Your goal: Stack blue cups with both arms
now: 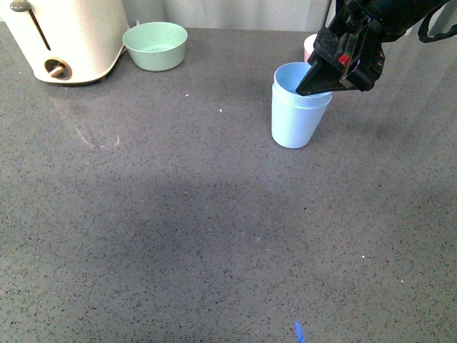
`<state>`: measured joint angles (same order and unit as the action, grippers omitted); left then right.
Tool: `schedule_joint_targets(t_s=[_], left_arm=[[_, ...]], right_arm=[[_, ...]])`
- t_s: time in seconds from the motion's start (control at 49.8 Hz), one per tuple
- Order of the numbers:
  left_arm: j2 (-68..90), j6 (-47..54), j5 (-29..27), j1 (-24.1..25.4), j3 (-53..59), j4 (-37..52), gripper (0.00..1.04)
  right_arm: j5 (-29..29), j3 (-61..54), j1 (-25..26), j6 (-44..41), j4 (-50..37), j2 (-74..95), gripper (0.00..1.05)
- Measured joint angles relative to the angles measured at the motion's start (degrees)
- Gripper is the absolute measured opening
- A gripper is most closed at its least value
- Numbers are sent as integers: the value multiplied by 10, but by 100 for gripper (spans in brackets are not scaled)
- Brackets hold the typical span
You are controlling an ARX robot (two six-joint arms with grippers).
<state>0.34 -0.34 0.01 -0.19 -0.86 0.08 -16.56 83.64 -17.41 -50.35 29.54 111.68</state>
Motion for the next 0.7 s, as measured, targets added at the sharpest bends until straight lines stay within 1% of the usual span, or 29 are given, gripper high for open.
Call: schedule_joint_targets(t_s=[0.08, 0.1, 0.161, 0.221, 0.261, 0.342, 0.402, 0.462, 0.603, 0.623, 0.643, 0.683, 0.703], left_arm=[[0, 0, 0, 0, 0, 0, 96], [0, 0, 0, 0, 0, 0, 96], [0, 0, 0, 0, 0, 0, 96], [0, 0, 0, 0, 0, 0, 96], [0, 0, 0, 0, 0, 0, 96], [0, 0, 0, 0, 0, 0, 96], [0, 0, 0, 0, 0, 0, 96], [0, 0, 0, 0, 0, 0, 96], [0, 0, 0, 0, 0, 0, 96], [0, 0, 0, 0, 0, 0, 96], [0, 0, 0, 0, 0, 0, 96], [0, 0, 0, 0, 0, 0, 96], [0, 0, 0, 0, 0, 0, 96]], right_arm=[[-8, 0, 5, 11, -10, -4, 63], [-15, 0, 9, 17, -15, -7, 68], [-29, -1, 21, 37, -35, -22, 79], [-52, -14, 42, 71, -71, -54, 91], [-62, -34, 59, 101, -106, -88, 97], [-79, -84, 87, 155, -170, -155, 95], [-66, -141, 108, 196, -230, -221, 96], [-36, -208, 124, 243, -286, -294, 96], [-31, -234, 129, 276, -296, -333, 96], [-4, -245, 124, 296, -320, -334, 93], [62, -272, 118, 325, -383, -339, 88], [149, -327, 114, 381, -485, -348, 80], [174, -350, 113, 401, -520, -353, 76]])
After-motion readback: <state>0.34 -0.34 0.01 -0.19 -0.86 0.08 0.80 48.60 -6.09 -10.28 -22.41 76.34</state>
